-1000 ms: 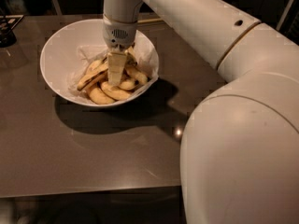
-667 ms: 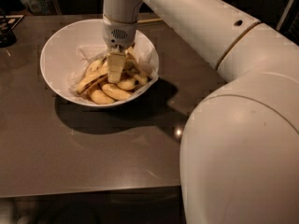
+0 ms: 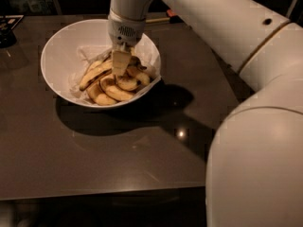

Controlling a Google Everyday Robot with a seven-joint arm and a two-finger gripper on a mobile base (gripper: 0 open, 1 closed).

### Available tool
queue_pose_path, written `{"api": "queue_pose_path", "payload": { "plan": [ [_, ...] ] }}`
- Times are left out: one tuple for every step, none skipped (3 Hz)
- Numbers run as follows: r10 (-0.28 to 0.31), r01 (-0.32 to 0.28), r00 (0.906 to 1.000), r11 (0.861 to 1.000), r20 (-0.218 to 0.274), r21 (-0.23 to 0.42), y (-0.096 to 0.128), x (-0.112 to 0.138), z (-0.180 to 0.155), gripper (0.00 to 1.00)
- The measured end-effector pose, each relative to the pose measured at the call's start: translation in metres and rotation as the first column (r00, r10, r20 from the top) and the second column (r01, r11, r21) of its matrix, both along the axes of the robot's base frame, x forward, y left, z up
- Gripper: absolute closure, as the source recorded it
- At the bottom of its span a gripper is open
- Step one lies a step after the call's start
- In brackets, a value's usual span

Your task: Pick banana from white bowl

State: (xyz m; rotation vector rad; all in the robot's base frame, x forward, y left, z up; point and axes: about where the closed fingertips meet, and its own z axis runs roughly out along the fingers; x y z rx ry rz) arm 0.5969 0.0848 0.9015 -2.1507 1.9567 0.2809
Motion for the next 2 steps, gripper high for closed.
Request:
{"api": "queue_pose_path", "payload": {
  "plan": [
    [-0.013, 0.01, 0.9989, 0.997, 0.044, 0.082, -0.012, -0.023, 0.026, 1.0],
    [-0.027, 0.018, 0.9977, 0.991, 0.062, 0.131, -0.026, -0.049, 0.046, 1.0]
  ]
}}
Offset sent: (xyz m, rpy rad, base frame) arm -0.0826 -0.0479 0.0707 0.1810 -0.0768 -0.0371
